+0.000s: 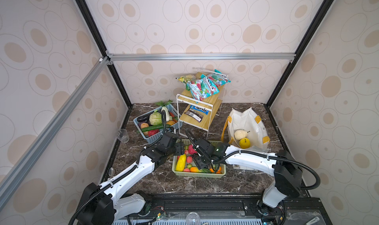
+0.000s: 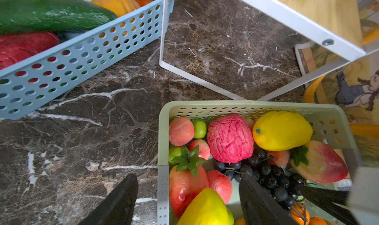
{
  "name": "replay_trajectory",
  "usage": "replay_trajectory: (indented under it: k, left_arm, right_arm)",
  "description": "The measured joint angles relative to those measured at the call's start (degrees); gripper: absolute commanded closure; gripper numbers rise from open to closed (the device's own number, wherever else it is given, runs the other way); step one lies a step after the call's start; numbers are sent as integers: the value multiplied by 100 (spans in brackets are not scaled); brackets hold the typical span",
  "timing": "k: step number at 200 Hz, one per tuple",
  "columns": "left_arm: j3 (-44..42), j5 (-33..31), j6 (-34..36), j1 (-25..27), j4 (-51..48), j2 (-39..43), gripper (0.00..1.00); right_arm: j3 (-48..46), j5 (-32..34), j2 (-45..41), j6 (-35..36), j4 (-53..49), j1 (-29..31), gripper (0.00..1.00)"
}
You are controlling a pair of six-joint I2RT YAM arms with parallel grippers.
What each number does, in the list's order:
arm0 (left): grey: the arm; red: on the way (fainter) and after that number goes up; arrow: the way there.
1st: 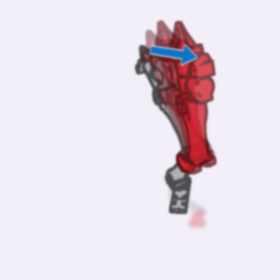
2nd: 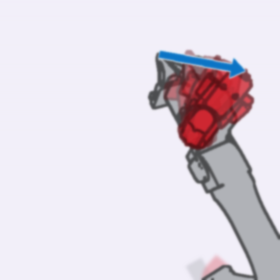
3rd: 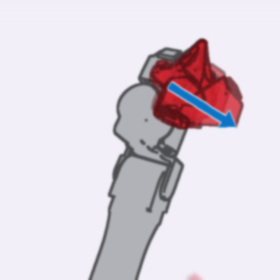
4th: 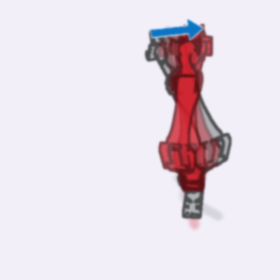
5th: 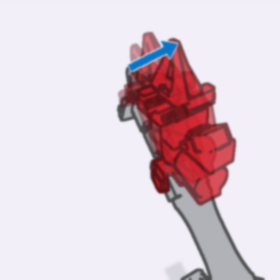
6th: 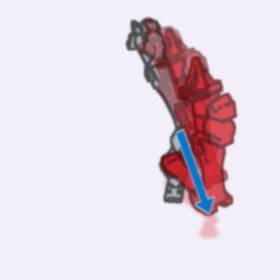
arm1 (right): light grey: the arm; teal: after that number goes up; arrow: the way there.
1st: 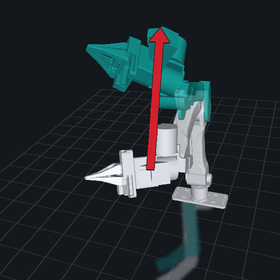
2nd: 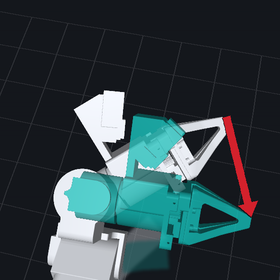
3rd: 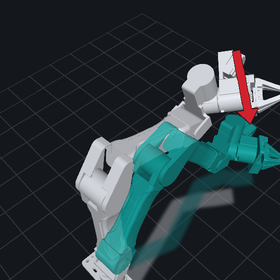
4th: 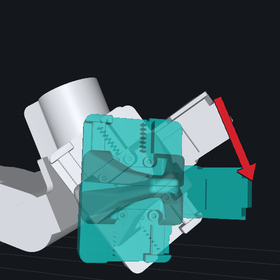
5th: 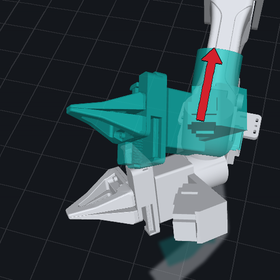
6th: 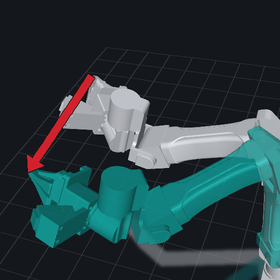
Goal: Place the food into the grocery bag and tie it
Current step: 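Move the right gripper back over the fruit basket and lower it, then lower the right gripper onto the dark grape bunch beside the red apple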
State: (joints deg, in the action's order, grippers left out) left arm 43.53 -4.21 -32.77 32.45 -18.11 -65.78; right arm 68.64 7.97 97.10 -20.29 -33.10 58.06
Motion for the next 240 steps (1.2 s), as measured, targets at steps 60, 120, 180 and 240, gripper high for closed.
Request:
replay_trajectory:
  k: [60, 120, 180, 240]
  left_arm:
    - [-35, 46, -4, -11, 7, 92, 22]
    - [-87, 48, -4, -33, 37, 133, 22]
    - [-142, 87, -7, -37, 48, 155, 22]
    - [-151, 92, -7, -55, 48, 168, 22]
  right_arm:
    - [350, 120, 625, 595, -240, -107, 27]
    - [599, 608, 1222, 890, -289, -144, 27]
    - [625, 579, 1456, 909, -144, -254, 32]
    - [605, 503, 1482, 898, -2, -269, 60]
